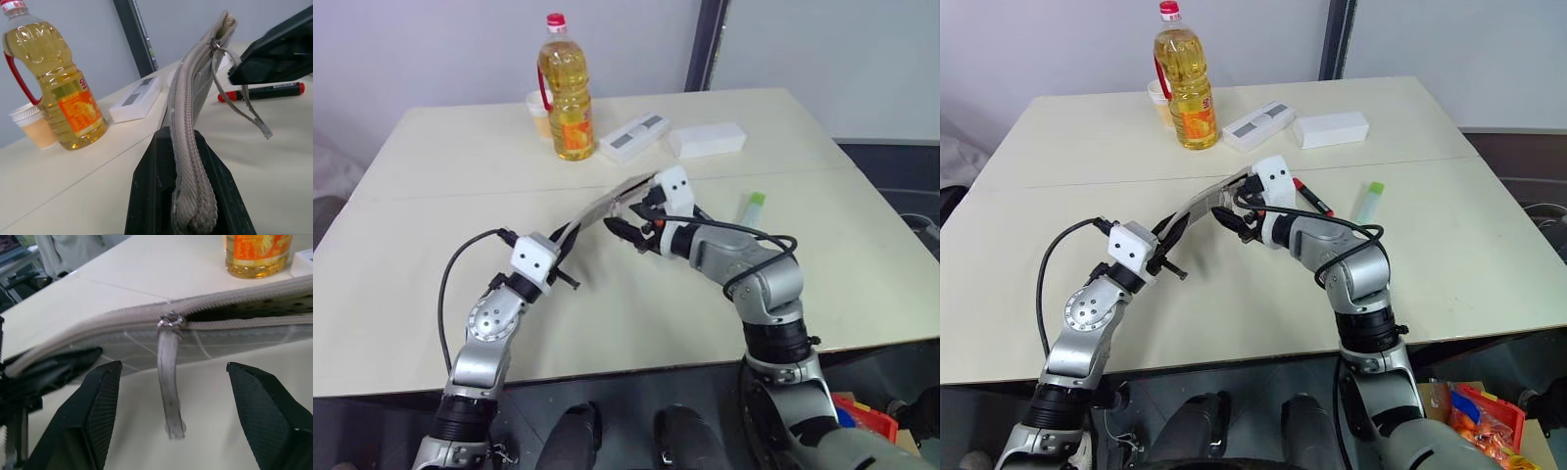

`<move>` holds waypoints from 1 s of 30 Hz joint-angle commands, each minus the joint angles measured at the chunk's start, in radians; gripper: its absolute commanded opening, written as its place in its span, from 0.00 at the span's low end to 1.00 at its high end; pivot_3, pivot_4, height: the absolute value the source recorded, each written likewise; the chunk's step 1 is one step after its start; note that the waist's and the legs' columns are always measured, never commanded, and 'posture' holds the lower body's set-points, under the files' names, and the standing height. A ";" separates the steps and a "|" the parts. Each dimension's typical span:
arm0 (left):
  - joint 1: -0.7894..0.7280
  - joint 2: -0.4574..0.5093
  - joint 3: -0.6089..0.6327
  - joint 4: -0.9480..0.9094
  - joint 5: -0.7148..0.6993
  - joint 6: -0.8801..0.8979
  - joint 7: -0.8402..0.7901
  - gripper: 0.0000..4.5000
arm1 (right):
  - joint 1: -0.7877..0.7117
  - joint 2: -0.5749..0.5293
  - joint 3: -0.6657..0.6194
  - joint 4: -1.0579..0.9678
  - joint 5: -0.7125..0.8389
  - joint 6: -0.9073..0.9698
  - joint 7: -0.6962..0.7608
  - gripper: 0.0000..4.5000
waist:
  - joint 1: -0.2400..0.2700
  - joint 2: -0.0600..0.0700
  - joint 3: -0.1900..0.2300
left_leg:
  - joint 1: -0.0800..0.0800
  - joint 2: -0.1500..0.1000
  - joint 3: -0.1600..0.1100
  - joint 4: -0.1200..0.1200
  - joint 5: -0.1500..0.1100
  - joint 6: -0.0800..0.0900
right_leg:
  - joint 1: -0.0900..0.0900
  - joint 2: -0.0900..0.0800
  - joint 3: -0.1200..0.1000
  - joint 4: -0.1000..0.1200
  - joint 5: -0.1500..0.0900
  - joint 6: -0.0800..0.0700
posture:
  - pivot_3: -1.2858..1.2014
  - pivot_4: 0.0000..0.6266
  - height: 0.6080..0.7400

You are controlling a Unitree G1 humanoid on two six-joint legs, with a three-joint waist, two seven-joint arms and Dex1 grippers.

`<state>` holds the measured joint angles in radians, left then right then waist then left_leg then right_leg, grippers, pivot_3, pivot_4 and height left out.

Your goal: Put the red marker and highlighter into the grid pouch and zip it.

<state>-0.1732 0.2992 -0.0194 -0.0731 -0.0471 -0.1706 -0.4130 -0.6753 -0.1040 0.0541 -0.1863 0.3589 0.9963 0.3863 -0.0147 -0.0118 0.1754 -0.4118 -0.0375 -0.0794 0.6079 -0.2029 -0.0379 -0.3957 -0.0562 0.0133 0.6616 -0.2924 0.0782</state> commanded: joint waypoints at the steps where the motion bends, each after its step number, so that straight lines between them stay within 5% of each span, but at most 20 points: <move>1: -0.017 0.007 -0.004 -0.010 0.010 -0.033 -0.002 0.00 | -0.030 0.006 0.014 -0.007 0.005 -0.029 -0.002 0.39 | 0.000 0.000 0.000 | 0.000 0.000 0.000 0.000 0.000 0.000 | 0.000 0.000 0.000 0.000 0.000 0.000 | 0.52 0.24 1.00; 5: -0.012 0.009 -0.007 -0.014 0.013 -0.037 -0.002 0.00 | -0.034 0.004 0.045 -0.004 -0.005 -0.038 -0.003 0.02 | 0.000 0.000 0.000 | 0.000 0.000 0.000 0.000 0.000 0.000 | 0.000 0.000 0.000 0.000 0.000 0.000 | 0.52 0.24 1.00; 30: 0.013 0.016 -0.032 -0.056 0.038 -0.024 -0.014 0.00 | -0.076 -0.031 0.296 -0.045 -0.059 -0.076 0.118 0.02 | -0.001 0.000 0.000 | 0.000 0.000 0.000 -0.001 0.000 0.000 | -0.001 0.000 0.000 0.000 0.000 0.000 | 0.52 0.24 1.00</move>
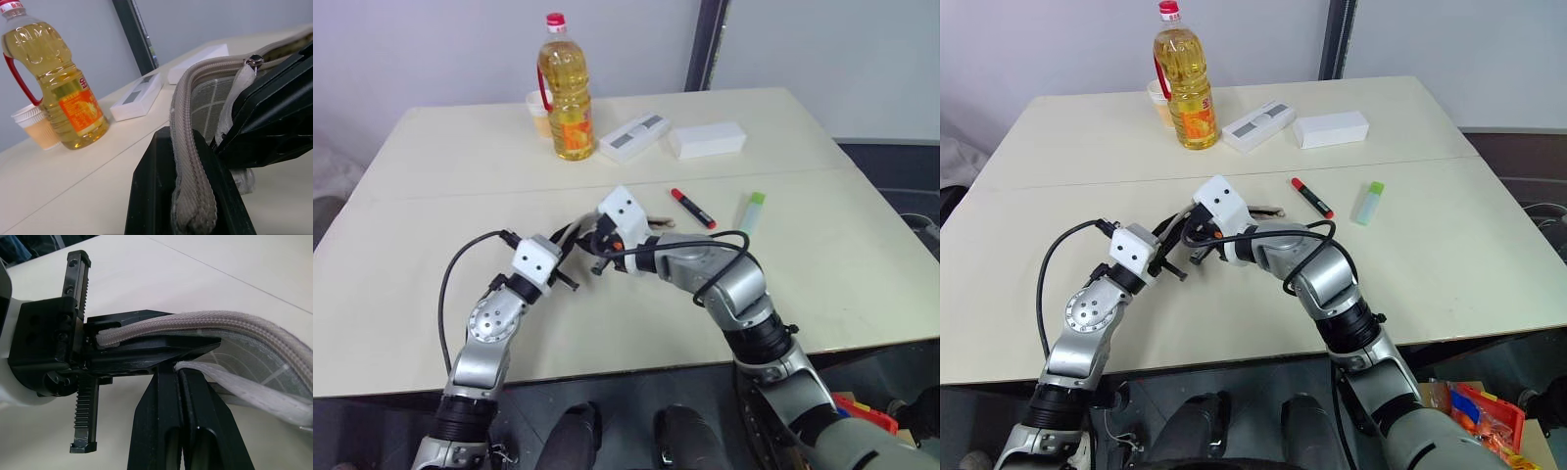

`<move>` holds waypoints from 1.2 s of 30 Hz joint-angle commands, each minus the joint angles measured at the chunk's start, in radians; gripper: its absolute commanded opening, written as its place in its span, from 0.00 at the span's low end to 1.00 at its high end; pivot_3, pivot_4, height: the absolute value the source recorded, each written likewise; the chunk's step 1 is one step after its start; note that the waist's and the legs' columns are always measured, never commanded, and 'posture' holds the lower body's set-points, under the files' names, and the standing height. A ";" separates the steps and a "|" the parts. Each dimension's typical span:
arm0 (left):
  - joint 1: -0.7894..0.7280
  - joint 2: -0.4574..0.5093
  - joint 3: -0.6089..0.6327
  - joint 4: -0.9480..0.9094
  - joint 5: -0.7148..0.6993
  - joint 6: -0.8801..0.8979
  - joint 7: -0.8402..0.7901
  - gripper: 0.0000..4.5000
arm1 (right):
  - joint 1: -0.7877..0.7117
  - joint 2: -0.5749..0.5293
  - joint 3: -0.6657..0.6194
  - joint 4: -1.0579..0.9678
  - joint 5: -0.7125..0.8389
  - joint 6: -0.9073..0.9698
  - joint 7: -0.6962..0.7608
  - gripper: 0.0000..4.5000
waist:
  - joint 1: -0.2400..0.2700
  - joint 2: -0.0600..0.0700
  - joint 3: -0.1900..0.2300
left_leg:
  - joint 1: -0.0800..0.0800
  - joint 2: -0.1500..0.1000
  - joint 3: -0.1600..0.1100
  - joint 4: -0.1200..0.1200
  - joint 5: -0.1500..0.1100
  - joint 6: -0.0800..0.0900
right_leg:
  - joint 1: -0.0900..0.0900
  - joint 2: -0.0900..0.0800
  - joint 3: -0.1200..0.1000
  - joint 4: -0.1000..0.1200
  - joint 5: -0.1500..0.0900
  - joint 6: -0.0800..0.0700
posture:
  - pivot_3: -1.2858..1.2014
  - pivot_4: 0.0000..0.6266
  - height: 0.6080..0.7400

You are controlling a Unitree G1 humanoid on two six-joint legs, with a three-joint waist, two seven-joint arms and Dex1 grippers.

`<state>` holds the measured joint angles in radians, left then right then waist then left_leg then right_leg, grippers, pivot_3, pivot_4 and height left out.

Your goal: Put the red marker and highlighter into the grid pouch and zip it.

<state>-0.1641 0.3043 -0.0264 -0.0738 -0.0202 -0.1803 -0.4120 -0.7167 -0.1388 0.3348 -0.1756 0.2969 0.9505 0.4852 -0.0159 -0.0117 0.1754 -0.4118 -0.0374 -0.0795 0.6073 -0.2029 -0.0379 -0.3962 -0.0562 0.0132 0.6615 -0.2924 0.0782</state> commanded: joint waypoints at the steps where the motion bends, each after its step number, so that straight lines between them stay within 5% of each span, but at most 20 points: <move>1: 0.007 0.015 -0.024 -0.057 0.015 -0.017 -0.016 0.00 | -0.032 0.000 0.014 -0.060 0.000 -0.028 0.020 0.02 | 0.000 0.000 0.000 | 0.000 0.000 0.000 0.000 0.000 0.000 | 0.000 0.000 0.000 0.000 0.000 0.000 | 0.52 0.24 1.00; 7: 0.013 0.033 0.017 -0.050 0.025 -0.032 0.017 0.00 | 0.018 -0.061 -0.061 -0.082 0.013 -0.002 0.012 0.07 | 0.001 0.000 0.000 | 0.000 0.000 0.000 0.000 0.000 0.000 | 0.000 0.000 0.000 0.000 0.000 0.000 | 0.52 0.24 1.00; 9: 0.012 0.031 0.017 -0.051 0.027 -0.035 0.025 0.00 | 0.039 -0.076 -0.094 -0.089 0.025 0.008 0.009 0.19 | 0.004 0.000 0.000 | 0.000 0.000 0.000 0.000 0.000 0.000 | 0.000 0.000 0.000 0.000 0.000 0.000 | 0.52 0.24 1.00; 13: 0.000 0.025 0.013 -0.047 0.036 -0.044 0.042 0.00 | 0.057 -0.045 -0.197 -0.104 0.072 0.059 -0.030 0.63 | 0.002 0.000 0.000 | 0.000 0.000 0.000 0.000 0.000 0.000 | 0.000 -0.001 0.000 0.000 0.000 0.000 | 0.52 0.24 1.00; 27: -0.006 0.022 0.002 -0.042 0.038 -0.060 0.044 0.00 | 0.025 0.107 -0.405 -0.054 0.173 0.152 -0.190 0.63 | 0.001 0.000 0.000 | 0.000 0.000 0.000 -0.001 0.000 0.000 | -0.001 0.000 0.000 0.000 0.000 0.000 | 0.52 0.24 1.00; 30: -0.004 0.021 0.001 -0.043 0.037 -0.061 0.043 0.00 | 0.020 0.109 -0.407 -0.049 0.187 0.148 -0.191 0.44 | 0.001 0.000 0.000 | 0.000 0.000 0.000 -0.001 0.000 0.000 | -0.001 0.000 0.000 0.000 0.000 0.000 | 0.52 0.24 1.00; 34: -0.004 0.022 0.000 -0.036 0.038 -0.063 0.041 0.00 | 0.012 0.110 -0.397 -0.052 0.202 0.145 -0.184 0.01 | 0.000 0.000 0.000 | 0.000 0.000 0.000 -0.001 0.000 0.000 | -0.001 0.000 0.000 0.000 0.000 0.000 | 0.52 0.24 1.00; 36: -0.005 0.023 0.000 -0.032 0.039 -0.066 0.040 0.00 | 0.008 0.112 -0.388 -0.054 0.210 0.147 -0.185 0.01 | 0.000 0.000 0.000 | 0.000 0.000 0.000 -0.001 0.000 0.000 | -0.001 0.000 0.000 0.000 0.000 0.000 | 0.52 0.24 1.00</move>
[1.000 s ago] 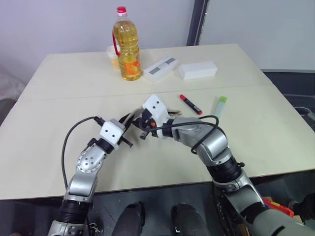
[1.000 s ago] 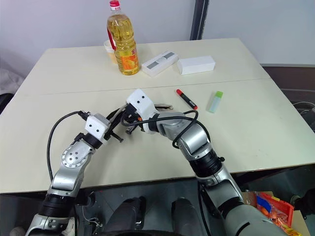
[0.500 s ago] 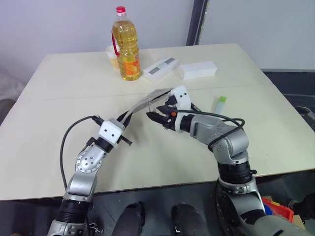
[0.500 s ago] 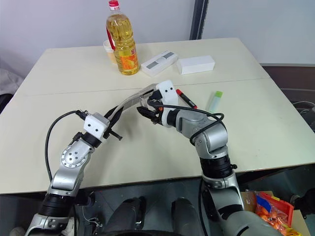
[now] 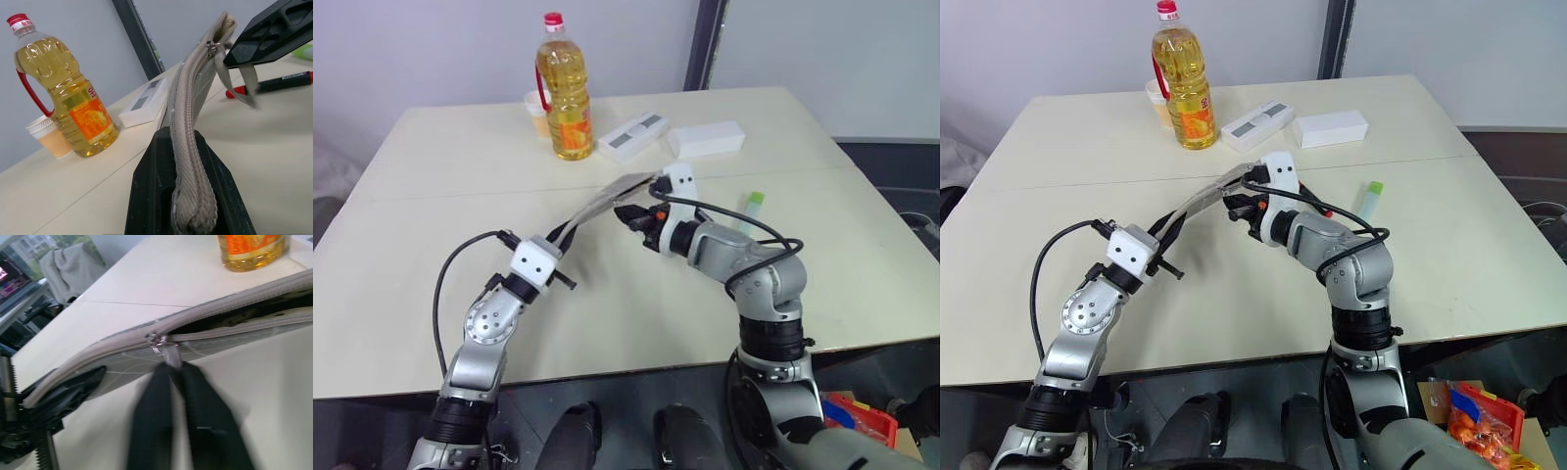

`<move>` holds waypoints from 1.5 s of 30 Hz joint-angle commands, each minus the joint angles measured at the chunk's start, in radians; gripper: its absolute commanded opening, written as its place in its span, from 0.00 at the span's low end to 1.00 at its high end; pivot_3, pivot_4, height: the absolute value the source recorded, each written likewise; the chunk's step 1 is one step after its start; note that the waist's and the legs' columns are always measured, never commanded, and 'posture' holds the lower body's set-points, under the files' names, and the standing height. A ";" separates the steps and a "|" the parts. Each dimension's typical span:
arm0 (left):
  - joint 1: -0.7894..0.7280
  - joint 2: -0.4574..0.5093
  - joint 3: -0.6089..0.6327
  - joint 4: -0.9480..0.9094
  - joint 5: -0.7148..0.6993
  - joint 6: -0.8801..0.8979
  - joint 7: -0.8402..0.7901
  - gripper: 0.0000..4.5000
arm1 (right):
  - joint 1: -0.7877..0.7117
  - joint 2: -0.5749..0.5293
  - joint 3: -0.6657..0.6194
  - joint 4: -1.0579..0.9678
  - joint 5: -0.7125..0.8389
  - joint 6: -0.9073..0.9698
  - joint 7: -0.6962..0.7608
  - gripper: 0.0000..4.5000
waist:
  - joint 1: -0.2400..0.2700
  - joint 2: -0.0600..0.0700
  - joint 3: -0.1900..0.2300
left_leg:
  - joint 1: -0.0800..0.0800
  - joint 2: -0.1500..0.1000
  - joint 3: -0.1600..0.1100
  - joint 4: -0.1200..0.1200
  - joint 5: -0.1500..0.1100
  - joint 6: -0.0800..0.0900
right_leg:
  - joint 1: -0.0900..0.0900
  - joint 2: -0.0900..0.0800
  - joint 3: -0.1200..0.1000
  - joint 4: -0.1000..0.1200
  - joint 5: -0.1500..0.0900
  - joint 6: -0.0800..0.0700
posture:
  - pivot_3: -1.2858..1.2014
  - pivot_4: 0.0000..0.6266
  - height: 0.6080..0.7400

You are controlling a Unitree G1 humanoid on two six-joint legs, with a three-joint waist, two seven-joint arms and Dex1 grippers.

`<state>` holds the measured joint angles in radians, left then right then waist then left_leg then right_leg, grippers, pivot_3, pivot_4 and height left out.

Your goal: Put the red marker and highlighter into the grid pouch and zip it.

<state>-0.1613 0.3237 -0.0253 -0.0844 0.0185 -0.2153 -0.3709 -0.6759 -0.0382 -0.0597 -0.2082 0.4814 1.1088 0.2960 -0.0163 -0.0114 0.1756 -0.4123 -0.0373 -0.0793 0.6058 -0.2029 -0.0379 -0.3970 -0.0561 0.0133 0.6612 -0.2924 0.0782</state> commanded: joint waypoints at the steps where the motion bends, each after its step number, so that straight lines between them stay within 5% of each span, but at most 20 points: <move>1: -0.007 0.004 -0.002 -0.019 0.001 -0.033 -0.002 0.00 | -0.035 0.012 0.014 -0.024 0.028 -0.011 0.005 0.01 | 0.000 0.000 0.000 | 0.000 0.000 0.000 0.000 0.000 0.000 | 0.000 0.000 0.000 0.000 0.000 0.000 | 0.52 0.24 1.00; 22: -0.009 -0.021 -0.039 0.016 0.024 -0.066 0.006 0.00 | -0.049 -0.013 0.355 -0.075 -0.011 -0.057 0.123 0.01 | -0.001 0.000 0.000 | 0.000 0.000 0.000 0.000 0.000 0.000 | 0.000 0.000 0.000 0.000 0.000 0.000 | 0.52 0.24 1.00; 36: -0.024 -0.039 -0.015 0.014 0.014 -0.042 0.031 0.00 | -0.036 -0.113 0.371 -0.109 -0.046 -0.077 0.174 0.01 | 0.001 0.000 0.000 | 0.000 0.000 0.000 0.000 0.000 0.000 | 0.000 0.000 0.000 0.000 0.000 0.000 | 0.52 0.24 1.00; 45: -0.034 -0.005 0.042 0.039 0.019 -0.014 0.062 0.00 | -0.008 -0.311 0.232 -0.075 -0.111 -0.135 0.163 0.99 | 0.003 0.000 0.000 | -0.001 0.000 0.000 0.001 0.000 0.000 | 0.000 0.000 0.000 0.000 0.000 0.000 | 0.52 0.24 1.00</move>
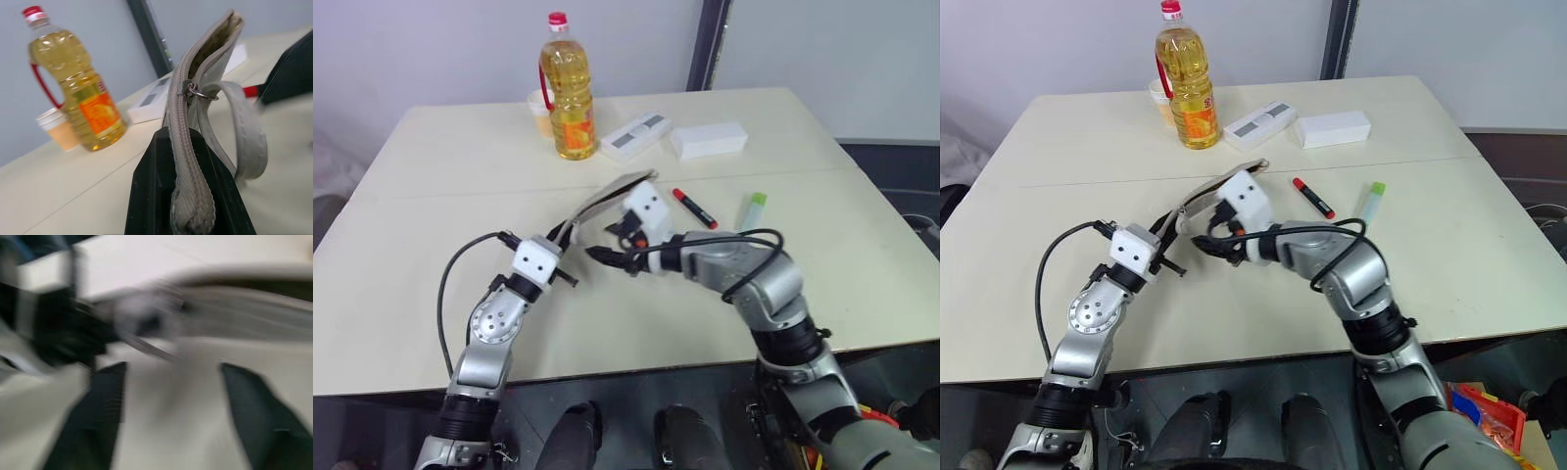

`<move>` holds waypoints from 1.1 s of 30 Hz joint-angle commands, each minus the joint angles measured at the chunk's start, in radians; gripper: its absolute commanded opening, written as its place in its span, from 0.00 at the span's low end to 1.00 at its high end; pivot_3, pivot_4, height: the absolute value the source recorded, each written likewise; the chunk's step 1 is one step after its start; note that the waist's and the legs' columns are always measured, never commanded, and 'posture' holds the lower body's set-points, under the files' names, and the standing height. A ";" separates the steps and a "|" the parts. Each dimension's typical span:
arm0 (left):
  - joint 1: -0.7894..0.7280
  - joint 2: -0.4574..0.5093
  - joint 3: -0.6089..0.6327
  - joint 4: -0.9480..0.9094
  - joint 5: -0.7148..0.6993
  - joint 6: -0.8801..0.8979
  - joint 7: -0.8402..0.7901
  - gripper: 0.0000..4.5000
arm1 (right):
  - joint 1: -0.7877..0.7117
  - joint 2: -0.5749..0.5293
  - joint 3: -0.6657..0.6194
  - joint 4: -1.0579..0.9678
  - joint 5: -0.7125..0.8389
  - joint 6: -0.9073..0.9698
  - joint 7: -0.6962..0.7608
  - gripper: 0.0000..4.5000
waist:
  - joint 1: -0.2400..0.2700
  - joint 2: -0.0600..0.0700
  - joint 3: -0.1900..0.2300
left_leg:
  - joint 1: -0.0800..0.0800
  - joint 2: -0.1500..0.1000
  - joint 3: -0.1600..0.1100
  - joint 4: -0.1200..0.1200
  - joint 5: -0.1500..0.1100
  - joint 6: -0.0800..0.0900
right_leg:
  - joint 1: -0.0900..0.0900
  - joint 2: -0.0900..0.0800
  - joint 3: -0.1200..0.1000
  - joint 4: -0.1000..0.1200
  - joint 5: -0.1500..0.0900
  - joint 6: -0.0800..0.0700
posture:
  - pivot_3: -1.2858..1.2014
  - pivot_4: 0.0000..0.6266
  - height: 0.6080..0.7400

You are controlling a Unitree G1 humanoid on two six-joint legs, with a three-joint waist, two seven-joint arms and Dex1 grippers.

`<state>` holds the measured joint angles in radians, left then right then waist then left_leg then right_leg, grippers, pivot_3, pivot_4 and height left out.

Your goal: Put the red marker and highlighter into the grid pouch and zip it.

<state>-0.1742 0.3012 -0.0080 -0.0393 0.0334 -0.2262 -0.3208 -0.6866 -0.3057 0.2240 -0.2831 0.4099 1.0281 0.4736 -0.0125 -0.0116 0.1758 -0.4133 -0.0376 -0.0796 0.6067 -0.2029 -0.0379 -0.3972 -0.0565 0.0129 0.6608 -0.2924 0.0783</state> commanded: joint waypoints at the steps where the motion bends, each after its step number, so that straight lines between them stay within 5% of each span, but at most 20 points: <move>1: -0.020 0.029 0.026 -0.002 0.014 -0.001 0.010 0.00 | 0.010 -0.068 -0.064 0.019 -0.057 -0.069 -0.019 0.99 | 0.000 0.000 0.000 | 0.000 0.000 0.000 0.000 0.000 0.000 | 0.000 0.000 0.000 0.000 0.000 0.000 | 0.52 0.24 1.00; 7: -0.014 0.090 0.009 0.029 0.046 -0.005 -0.013 0.00 | 0.011 -0.142 -0.109 0.211 -0.154 -0.157 -0.060 0.99 | -0.002 0.000 0.000 | 0.000 0.000 0.000 0.000 0.000 0.000 | 0.000 0.000 0.000 0.000 0.000 0.000 | 0.52 0.24 1.00; 19: 0.009 0.069 -0.011 0.034 0.028 0.019 -0.030 0.00 | -0.066 -0.085 -0.163 0.684 -0.266 -0.407 -0.116 0.99 | -0.003 0.000 0.000 | 0.000 0.000 0.001 0.000 0.000 0.000 | 0.000 0.001 0.000 0.000 0.000 0.000 | 0.52 0.24 1.00; 22: 0.024 0.059 -0.014 0.019 0.026 0.026 -0.029 0.00 | -0.058 -0.076 -0.174 0.712 -0.265 -0.429 -0.099 0.80 | -0.004 0.000 0.000 | 0.000 0.000 0.001 0.000 0.000 0.000 | 0.000 0.001 0.001 0.000 0.000 0.000 | 0.52 0.24 1.00; 28: 0.028 0.036 0.002 0.005 -0.013 0.047 -0.034 0.00 | -0.029 -0.073 -0.182 0.670 -0.277 -0.432 -0.096 0.09 | -0.002 0.000 0.000 | 0.000 0.000 0.001 0.001 0.000 0.000 | 0.000 0.001 0.001 0.001 0.000 0.000 | 0.52 0.24 1.00; 33: 0.015 0.019 0.021 -0.008 -0.093 0.081 -0.061 0.00 | 0.025 -0.136 -0.133 0.502 -0.338 -0.485 -0.056 0.08 | 0.001 0.001 0.001 | 0.000 0.000 0.001 0.001 0.000 0.000 | 0.000 0.000 0.000 0.000 0.000 0.000 | 0.52 0.24 1.00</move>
<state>-0.1518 0.3217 -0.0106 -0.0066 -0.0298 -0.1457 -0.3738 -0.6540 -0.4194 0.0933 0.3034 0.0912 0.5778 0.4022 -0.0116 -0.0106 0.1766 -0.4141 -0.0376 -0.0784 0.6081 -0.2028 -0.0378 -0.3970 -0.0561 0.0134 0.6613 -0.2923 0.0787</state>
